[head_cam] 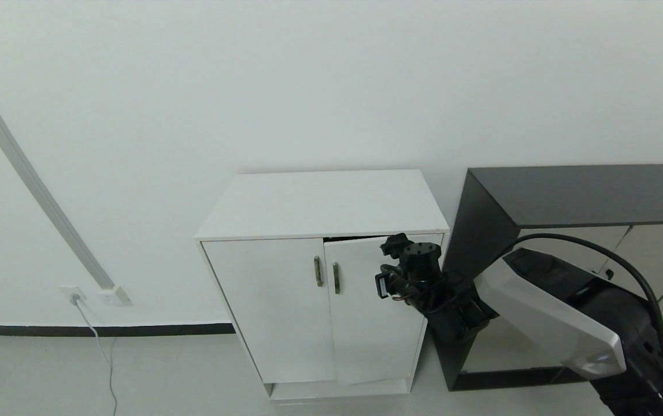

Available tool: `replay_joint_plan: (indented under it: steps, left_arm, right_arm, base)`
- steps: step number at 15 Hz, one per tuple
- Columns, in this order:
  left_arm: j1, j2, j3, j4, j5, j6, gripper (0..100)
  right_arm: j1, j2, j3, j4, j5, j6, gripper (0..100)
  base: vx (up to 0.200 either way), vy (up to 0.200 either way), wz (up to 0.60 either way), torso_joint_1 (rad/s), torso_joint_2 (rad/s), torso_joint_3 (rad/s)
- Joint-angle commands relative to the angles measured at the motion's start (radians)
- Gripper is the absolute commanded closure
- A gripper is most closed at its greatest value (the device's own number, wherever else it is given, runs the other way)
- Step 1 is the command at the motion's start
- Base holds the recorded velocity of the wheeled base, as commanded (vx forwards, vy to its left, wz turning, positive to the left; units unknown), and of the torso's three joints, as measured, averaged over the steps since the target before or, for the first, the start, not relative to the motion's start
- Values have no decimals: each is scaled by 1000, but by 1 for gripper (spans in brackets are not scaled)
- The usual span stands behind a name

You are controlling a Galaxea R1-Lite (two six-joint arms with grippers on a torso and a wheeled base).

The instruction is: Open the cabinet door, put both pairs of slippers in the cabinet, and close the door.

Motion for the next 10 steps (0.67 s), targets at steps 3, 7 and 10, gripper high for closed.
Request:
replay_joint_plan:
  steps: [3, 7, 10]
  left_arm:
    - [1, 1, 0, 0, 0, 0, 100]
    - [1, 1, 0, 0, 0, 0, 100]
    - [1, 1, 0, 0, 0, 0, 100]
  right_arm:
    - [-12, 15, -24, 8, 1, 0, 100]
    - [-17, 17, -75, 55, 2, 0, 100]
    - [-18, 18, -104, 83, 2, 0, 100]
  base:
    - [0, 0, 0, 0, 0, 0]
    - [0, 0, 0, 0, 0, 0]
    - [0, 0, 0, 0, 0, 0]
